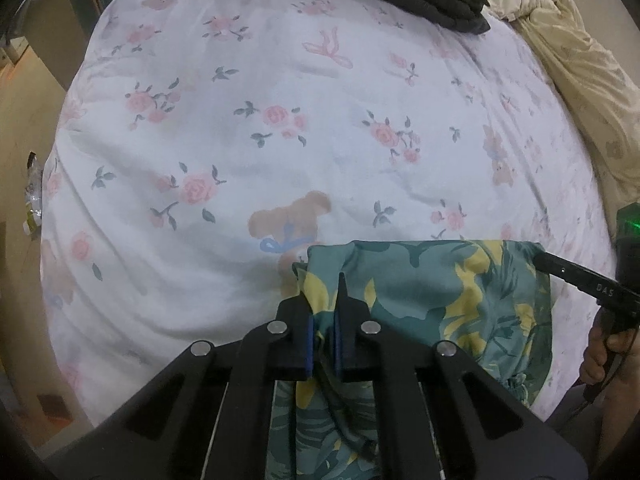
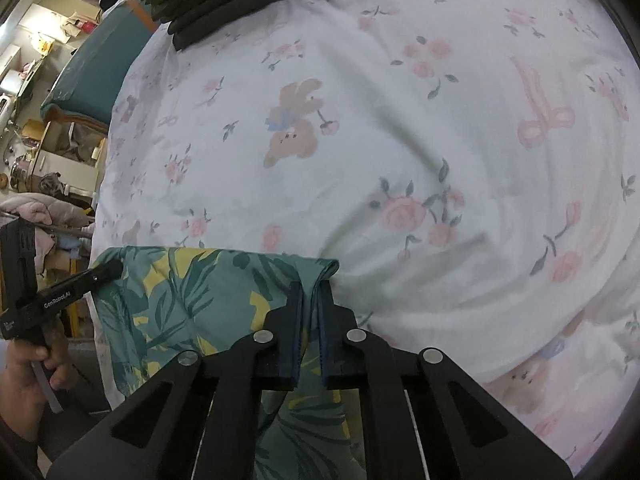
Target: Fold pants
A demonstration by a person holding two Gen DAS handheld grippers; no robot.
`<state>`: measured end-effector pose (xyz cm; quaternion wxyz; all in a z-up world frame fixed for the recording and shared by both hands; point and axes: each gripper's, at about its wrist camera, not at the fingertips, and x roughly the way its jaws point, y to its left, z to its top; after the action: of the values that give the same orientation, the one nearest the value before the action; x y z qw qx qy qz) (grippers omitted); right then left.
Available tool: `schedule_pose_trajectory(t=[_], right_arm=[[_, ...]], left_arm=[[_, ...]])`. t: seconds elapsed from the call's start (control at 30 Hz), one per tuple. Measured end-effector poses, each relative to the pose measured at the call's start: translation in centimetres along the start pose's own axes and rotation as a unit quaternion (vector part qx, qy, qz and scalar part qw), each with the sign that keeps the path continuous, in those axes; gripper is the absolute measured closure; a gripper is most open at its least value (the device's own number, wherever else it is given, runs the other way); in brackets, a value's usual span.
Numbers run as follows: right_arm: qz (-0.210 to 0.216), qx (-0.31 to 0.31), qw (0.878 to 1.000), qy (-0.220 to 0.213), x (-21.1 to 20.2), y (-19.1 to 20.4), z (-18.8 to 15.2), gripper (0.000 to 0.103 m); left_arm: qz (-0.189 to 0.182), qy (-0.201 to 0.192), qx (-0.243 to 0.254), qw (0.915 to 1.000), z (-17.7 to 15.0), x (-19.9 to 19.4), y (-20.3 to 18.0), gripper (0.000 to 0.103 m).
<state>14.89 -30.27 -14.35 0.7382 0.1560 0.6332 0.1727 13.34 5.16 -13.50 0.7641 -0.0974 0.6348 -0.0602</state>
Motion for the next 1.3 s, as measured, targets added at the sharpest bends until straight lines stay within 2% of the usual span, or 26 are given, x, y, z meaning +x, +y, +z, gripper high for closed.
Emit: schedule_pose_trajectory(t=[0.1,0.2,0.27,0.33,0.4,0.43,0.47,0.5,0.53,0.57,0.67,0.77,0.83,0.87,0.9,0.93,1.0,1.07,1.13,1.23,1.3], right_arm=[[0.005,-0.010,1.000,-0.020,-0.7,0.4,0.9,0.099],[0.009,-0.020,0.998,-0.058,-1.9,0.9,2.1,0.099],[0.014,-0.021,0.997,-0.069,-1.9,0.9,2.8,0.099],[0.016,-0.013,0.998,-0.051,-1.0,0.4,3.1,0.096],[0.015,0.003,1.000,-0.022,-0.1,-0.8,3.5,0.090],[0.016,0.006,1.000,-0.021,-0.1,-1.1,3.6,0.081],[0.017,0.014,0.999,-0.024,-0.5,-1.6,3.8,0.074],[0.016,0.023,0.999,-0.031,-0.9,-2.0,3.9,0.053],[0.021,0.039,0.998,-0.045,-1.7,-2.5,4.1,0.039],[0.030,0.049,0.997,-0.054,-2.1,-2.9,4.3,0.039],[0.036,0.051,0.997,-0.056,-1.7,-2.9,4.9,0.039],[0.029,0.032,0.999,-0.029,0.5,-2.1,5.2,0.043],[0.032,0.016,0.999,-0.009,1.8,-1.4,5.1,0.057],[0.023,-0.005,1.000,-0.003,2.3,-0.8,4.9,0.064],[0.020,-0.015,1.000,-0.001,2.4,-0.4,4.9,0.085],[0.022,-0.027,0.999,0.004,2.5,0.0,4.9,0.094],[0.007,-0.051,0.999,-0.017,1.7,0.9,5.3,0.097],[0.009,-0.074,0.994,-0.075,-0.4,1.8,5.7,0.098],[-0.026,-0.107,0.988,-0.110,-1.7,2.7,5.6,0.098],[-0.023,-0.129,0.986,-0.105,-2.0,2.8,5.2,0.098],[-0.013,-0.138,0.984,-0.114,-3.2,2.7,4.6,0.098]], left_arm=[[-0.006,-0.022,-0.005,0.9997,0.7,-0.9,0.3,0.098],[-0.023,-0.050,-0.013,0.9984,1.6,-1.8,0.9,0.098],[-0.009,-0.050,-0.006,0.9987,2.2,-1.4,0.9,0.097],[0.004,-0.035,-0.016,0.9992,2.5,-0.4,1.6,0.090],[0.000,-0.025,-0.041,0.9989,2.7,-0.1,2.3,0.081],[-0.004,-0.023,-0.055,0.9982,2.9,-0.3,2.7,0.076],[-0.002,-0.026,-0.063,0.9977,3.0,-0.5,2.8,0.061],[0.002,-0.028,-0.071,0.9971,3.1,-0.9,3.1,0.050],[0.002,-0.041,-0.080,0.9959,3.3,-1.6,3.2,0.048],[0.003,-0.051,-0.074,0.9960,3.5,-1.8,3.0,0.046],[0.041,-0.052,-0.043,0.9969,4.6,-0.9,2.2,0.046],[0.015,-0.018,-0.053,0.9983,5.2,1.5,2.8,0.046],[0.008,0.010,-0.040,0.9991,5.0,3.2,2.8,0.052],[0.011,0.010,-0.030,0.9994,4.9,3.3,2.5,0.069],[0.010,0.008,-0.016,0.9998,4.9,3.3,2.2,0.097],[-0.008,0.014,-0.009,0.9998,5.1,3.3,2.0,0.099],[0.003,-0.012,0.008,0.9999,5.6,2.1,1.4,0.099],[0.002,-0.071,0.027,0.9971,6.0,-0.1,0.7,0.099],[0.000,-0.127,0.065,0.9898,5.8,-1.9,-0.5,0.099],[0.021,-0.117,0.134,0.9839,4.5,-2.1,-2.5,0.099],[0.019,-0.121,0.147,0.9816,3.6,-3.2,-2.9,0.099]])
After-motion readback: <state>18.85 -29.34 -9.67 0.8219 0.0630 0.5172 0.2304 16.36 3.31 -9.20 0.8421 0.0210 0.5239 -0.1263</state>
